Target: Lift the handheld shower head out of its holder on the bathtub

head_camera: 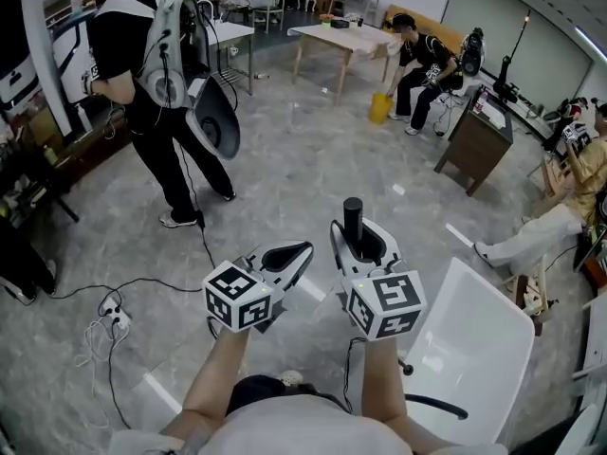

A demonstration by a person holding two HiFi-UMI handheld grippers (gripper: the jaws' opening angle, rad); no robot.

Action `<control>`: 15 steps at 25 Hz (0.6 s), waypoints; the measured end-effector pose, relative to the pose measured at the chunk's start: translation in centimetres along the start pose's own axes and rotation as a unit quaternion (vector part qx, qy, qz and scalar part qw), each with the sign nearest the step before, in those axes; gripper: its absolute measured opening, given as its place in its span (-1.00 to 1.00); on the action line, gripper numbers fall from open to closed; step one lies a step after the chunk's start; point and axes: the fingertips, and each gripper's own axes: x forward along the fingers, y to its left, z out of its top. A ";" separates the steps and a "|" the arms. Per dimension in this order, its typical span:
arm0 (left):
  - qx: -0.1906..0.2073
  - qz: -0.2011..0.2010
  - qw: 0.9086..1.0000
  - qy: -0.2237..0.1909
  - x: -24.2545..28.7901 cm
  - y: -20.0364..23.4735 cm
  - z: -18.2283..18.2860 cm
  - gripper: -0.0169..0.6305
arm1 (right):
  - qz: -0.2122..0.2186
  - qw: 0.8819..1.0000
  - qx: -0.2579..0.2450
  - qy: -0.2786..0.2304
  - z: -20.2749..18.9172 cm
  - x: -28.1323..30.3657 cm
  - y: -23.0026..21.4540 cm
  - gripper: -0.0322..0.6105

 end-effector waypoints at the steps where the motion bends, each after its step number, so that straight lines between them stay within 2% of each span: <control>1: 0.001 0.005 1.000 -0.002 -0.3 0.4 0.1 -0.91 | 0.005 1.000 0.003 0.001 -0.1 0.4 0.3 -0.52; 15: -0.002 0.043 0.999 -0.011 -2.3 2.3 0.7 -0.91 | 0.043 0.999 0.020 0.025 -2.3 2.6 2.3 -0.52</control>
